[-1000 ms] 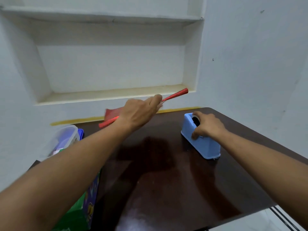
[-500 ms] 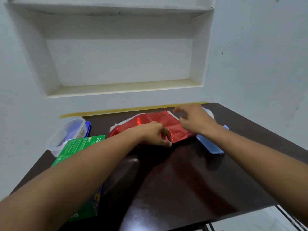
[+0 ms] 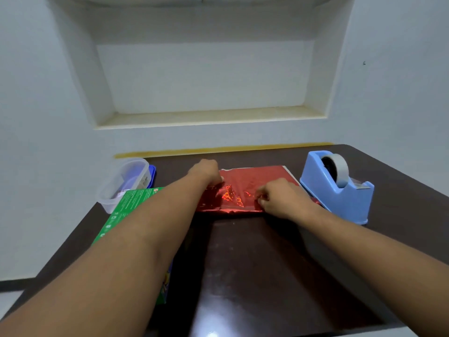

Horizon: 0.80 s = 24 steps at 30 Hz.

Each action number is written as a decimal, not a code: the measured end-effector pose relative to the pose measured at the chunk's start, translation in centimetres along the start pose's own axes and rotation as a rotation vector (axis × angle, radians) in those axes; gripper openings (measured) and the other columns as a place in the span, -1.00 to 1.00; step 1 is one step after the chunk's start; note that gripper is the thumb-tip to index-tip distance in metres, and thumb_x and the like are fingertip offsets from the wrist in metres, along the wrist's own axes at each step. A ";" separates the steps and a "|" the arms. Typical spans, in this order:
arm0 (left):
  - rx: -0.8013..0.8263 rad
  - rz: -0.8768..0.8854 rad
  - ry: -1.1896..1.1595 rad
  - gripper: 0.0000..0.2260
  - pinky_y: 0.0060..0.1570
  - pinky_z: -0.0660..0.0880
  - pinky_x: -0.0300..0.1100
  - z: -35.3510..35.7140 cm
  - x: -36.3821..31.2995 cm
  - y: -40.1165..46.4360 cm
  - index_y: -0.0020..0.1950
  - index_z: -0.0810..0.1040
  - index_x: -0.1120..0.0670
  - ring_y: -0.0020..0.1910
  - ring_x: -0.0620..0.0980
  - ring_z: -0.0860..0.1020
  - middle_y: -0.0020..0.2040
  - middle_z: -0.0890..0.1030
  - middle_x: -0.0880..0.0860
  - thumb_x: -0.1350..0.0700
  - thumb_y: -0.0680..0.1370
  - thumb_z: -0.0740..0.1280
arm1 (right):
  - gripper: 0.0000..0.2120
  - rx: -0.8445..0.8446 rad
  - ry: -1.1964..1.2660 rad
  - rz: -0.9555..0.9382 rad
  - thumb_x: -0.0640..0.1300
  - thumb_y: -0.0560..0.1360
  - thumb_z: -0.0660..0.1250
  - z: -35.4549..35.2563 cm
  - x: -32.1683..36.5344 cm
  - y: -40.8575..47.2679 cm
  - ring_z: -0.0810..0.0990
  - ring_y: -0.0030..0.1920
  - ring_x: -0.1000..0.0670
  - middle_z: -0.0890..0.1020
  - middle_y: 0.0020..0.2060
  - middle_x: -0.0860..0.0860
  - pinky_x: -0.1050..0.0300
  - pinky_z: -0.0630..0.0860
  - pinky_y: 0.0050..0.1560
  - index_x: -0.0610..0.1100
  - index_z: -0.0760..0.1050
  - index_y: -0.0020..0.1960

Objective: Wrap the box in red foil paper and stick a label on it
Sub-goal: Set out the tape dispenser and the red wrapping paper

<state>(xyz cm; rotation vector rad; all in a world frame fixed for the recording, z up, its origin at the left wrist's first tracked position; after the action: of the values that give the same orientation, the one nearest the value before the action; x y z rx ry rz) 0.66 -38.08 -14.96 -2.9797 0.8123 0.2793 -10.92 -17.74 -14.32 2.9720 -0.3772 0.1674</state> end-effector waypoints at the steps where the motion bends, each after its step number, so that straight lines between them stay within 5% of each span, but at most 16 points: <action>1: -0.028 -0.012 -0.032 -0.77 0.03 0.63 0.02 0.1 0.3 0.4 -0.04 0.63 0.10 -0.06 0.13 0.62 0.04 0.69 0.13 -0.07 0.52 0.46 | -0.71 -0.009 0.012 0.005 -0.04 0.57 0.28 0.1 -0.1 0.2 0.64 0.16 -0.08 0.68 0.21 0.08 0.05 0.58 0.12 0.17 0.66 0.21; 3: -0.071 -0.034 -0.138 -0.78 0.04 0.66 0.06 0.0 0.3 0.6 0.01 0.68 0.10 -0.03 0.12 0.66 0.02 0.69 0.11 0.01 0.46 0.54 | -0.73 -0.013 0.019 0.022 -0.05 0.55 0.30 0.4 -0.4 0.6 0.65 0.12 -0.07 0.70 0.15 0.08 0.05 0.60 0.10 0.17 0.67 0.16; 9: -0.179 0.081 -0.400 -0.82 -0.07 0.60 -0.17 -3.2 -0.8 -0.6 -0.28 0.70 -0.06 -0.14 -0.09 0.67 -0.24 0.72 -0.08 0.11 0.31 0.68 | -0.94 -0.032 -0.003 0.079 0.04 0.46 0.47 -0.3 -0.8 1.8 0.62 0.07 -0.06 0.65 -0.02 0.06 0.14 0.46 -0.12 0.11 0.60 -0.10; 13: -0.193 0.256 -0.490 -0.76 -0.31 0.46 -0.33 -5.6 -1.8 -2.4 -0.28 0.71 0.00 -0.35 -0.19 0.56 -0.29 0.69 -0.01 0.10 0.23 0.73 | -0.42 -0.136 -0.038 0.045 0.11 0.35 0.60 -1.7 -0.3 2.5 0.55 0.20 -0.10 0.58 0.15 0.01 0.06 0.48 -0.03 0.02 0.50 0.29; 16: -0.236 0.352 -0.491 -0.75 -0.24 0.46 -0.30 -6.5 -2.3 -3.7 -0.29 0.68 0.01 -0.26 -0.23 0.54 -0.17 0.67 -0.06 0.11 0.23 0.74 | -0.24 -0.307 -0.012 -0.006 0.08 0.39 0.59 -4.1 1.0 2.9 0.44 0.32 -0.13 0.47 0.31 -0.03 -0.06 0.50 0.13 0.01 0.35 0.49; 19: -0.220 0.457 -0.506 -0.73 -0.08 0.54 -0.22 -6.7 -2.5 -4.4 -0.33 0.63 -0.01 -0.09 -0.17 0.64 -0.04 0.71 -0.09 0.15 0.25 0.72 | -0.38 -0.412 -0.011 -0.011 0.04 0.43 0.56 -5.7 1.5 3.3 0.41 0.31 -0.13 0.43 0.30 -0.03 -0.10 0.47 0.11 0.05 0.45 0.43; 24: -0.181 0.510 -0.550 -0.75 -0.16 0.50 -0.31 -7.3 -2.5 -6.0 -0.20 0.64 0.01 -0.19 -0.22 0.65 -0.13 0.74 -0.04 0.08 0.32 0.69 | -0.80 -0.448 -0.063 -0.081 -0.07 0.52 0.44 -6.4 1.9 2.9 0.39 0.23 -0.10 0.56 0.11 0.04 0.00 0.20 -0.01 -0.01 0.69 0.13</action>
<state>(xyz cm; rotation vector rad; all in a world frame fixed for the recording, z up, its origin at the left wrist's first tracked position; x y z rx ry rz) 2.75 -32.24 -7.36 -2.5510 1.4876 1.1738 -10.43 -20.03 -7.41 2.5476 -0.2592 -0.0199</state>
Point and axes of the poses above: each hand's wrist, its own y-axis towards the middle knuckle, its own z-axis out of the palm, x = y × z, the point moved 6 cm from there along y, towards the middle knuckle
